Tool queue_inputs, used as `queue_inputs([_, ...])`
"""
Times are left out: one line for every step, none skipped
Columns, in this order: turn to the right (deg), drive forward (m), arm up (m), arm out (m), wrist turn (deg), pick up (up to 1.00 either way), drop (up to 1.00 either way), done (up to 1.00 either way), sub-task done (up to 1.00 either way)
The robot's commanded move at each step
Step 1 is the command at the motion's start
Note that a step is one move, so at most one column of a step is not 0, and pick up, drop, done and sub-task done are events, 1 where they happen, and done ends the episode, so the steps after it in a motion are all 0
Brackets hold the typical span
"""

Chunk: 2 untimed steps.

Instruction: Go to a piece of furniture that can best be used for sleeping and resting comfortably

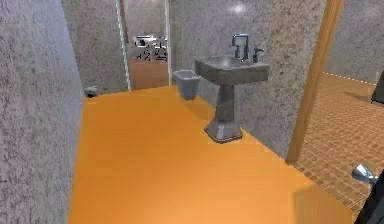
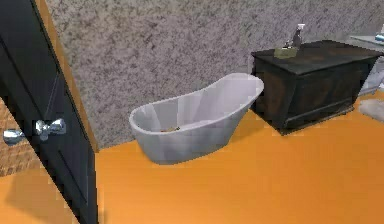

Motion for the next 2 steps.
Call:
queue_inputs([-9.0, 0.00, 0.00, 0.00, 0.0, 0.00, 0.00, 0.00, 0.00])
queue_inputs([0.0, 1.00, 0.00, 0.00, 0.0, 0.00, 0.00, 0.00, 0.00])
